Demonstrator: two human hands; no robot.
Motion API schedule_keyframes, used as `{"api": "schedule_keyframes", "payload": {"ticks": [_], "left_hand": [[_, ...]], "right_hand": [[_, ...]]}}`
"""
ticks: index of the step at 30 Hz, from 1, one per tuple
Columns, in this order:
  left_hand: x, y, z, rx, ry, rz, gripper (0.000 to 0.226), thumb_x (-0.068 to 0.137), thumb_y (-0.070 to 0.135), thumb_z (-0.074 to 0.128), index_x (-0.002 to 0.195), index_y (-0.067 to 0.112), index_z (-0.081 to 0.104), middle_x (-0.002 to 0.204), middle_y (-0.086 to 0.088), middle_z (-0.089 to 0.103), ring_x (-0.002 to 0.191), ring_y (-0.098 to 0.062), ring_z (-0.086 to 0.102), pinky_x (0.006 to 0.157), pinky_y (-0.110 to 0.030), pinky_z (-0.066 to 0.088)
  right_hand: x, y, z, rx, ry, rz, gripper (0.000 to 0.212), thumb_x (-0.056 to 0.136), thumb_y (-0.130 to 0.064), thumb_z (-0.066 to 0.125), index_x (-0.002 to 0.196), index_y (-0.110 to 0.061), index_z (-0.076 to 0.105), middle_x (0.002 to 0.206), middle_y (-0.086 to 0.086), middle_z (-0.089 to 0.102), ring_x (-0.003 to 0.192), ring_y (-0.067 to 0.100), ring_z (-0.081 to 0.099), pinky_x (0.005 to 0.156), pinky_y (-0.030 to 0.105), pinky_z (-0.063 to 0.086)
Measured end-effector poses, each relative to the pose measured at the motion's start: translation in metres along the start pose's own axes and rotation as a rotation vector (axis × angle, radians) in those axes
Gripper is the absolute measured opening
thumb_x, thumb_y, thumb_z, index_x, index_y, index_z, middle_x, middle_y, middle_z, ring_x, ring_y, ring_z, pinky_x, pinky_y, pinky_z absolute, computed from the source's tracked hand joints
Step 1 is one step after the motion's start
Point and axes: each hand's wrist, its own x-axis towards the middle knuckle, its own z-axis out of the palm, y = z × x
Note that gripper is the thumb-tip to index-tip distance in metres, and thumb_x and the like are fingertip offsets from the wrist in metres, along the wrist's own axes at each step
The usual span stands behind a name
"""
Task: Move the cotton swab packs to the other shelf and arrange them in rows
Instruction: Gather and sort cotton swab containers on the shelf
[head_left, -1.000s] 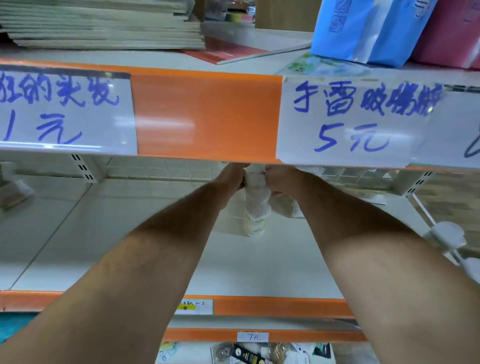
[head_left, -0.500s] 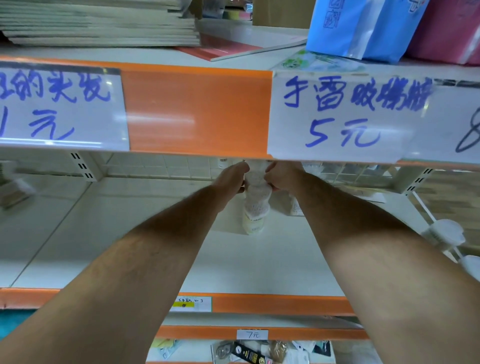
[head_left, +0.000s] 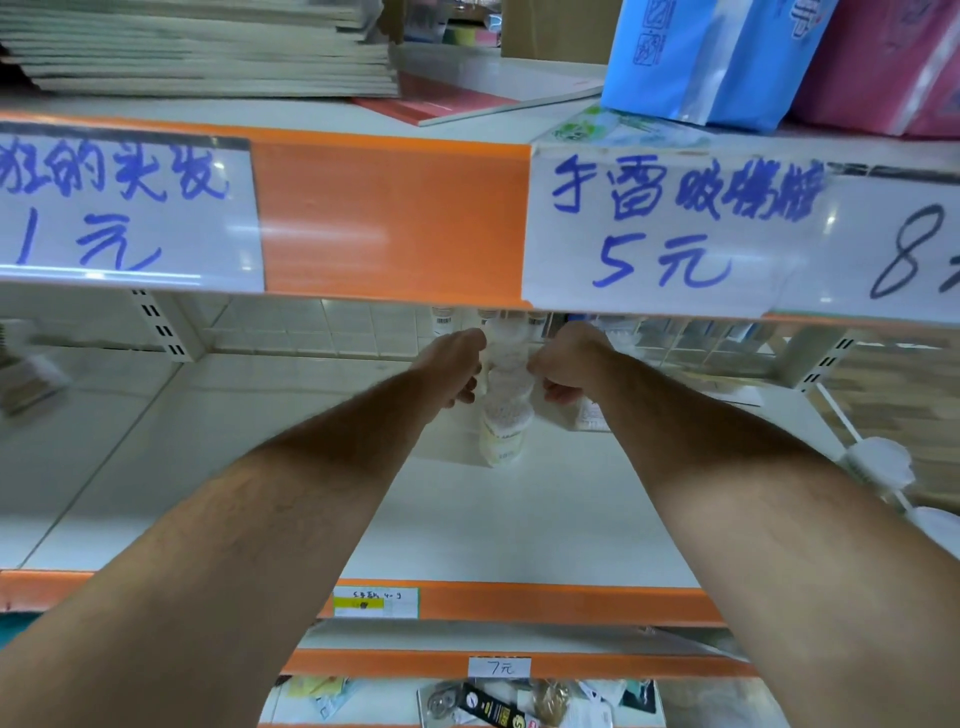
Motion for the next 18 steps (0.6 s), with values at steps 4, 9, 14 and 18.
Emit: {"api": "schedule_keyframes", "payload": {"ticks": [4, 9, 14, 18], "left_hand": [[-0.006, -0.001, 0.004, 0.17, 0.017, 0.0, 0.02, 0.09, 0.02, 0.056, 0.1, 0.006, 0.066, 0.089, -0.009, 0.074, 0.082, -0.022, 0.072, 0.084, -0.038, 0.058], [-0.005, -0.005, 0.009, 0.263, 0.08, 0.034, 0.012, 0.09, 0.016, 0.06, 0.095, 0.007, 0.066, 0.086, -0.007, 0.072, 0.08, -0.019, 0.07, 0.075, -0.031, 0.058], [-0.005, -0.006, 0.012, 0.288, 0.138, 0.058, 0.012, 0.092, 0.016, 0.062, 0.096, 0.006, 0.067, 0.085, -0.005, 0.068, 0.072, -0.016, 0.063, 0.063, -0.025, 0.054], [-0.007, -0.006, 0.014, 0.29, 0.147, 0.045, 0.013, 0.094, 0.016, 0.06, 0.099, 0.006, 0.066, 0.085, -0.006, 0.066, 0.074, -0.018, 0.063, 0.062, -0.025, 0.054]], "right_hand": [[-0.008, 0.004, 0.0, 0.083, -0.058, 0.03, 0.017, 0.091, -0.015, 0.068, 0.09, 0.002, 0.064, 0.076, 0.016, 0.072, 0.064, 0.024, 0.073, 0.062, 0.035, 0.062], [-0.012, 0.003, 0.004, 0.107, -0.091, 0.033, 0.018, 0.093, -0.012, 0.063, 0.089, 0.005, 0.065, 0.077, 0.017, 0.073, 0.065, 0.026, 0.073, 0.067, 0.04, 0.062], [-0.017, 0.003, 0.003, 0.08, -0.107, 0.03, 0.019, 0.093, -0.017, 0.064, 0.09, 0.002, 0.064, 0.078, 0.015, 0.073, 0.066, 0.024, 0.073, 0.068, 0.04, 0.062], [-0.018, 0.006, 0.003, 0.063, -0.123, 0.011, 0.022, 0.094, -0.019, 0.063, 0.095, 0.003, 0.065, 0.079, 0.014, 0.073, 0.067, 0.023, 0.073, 0.068, 0.039, 0.062]]}}
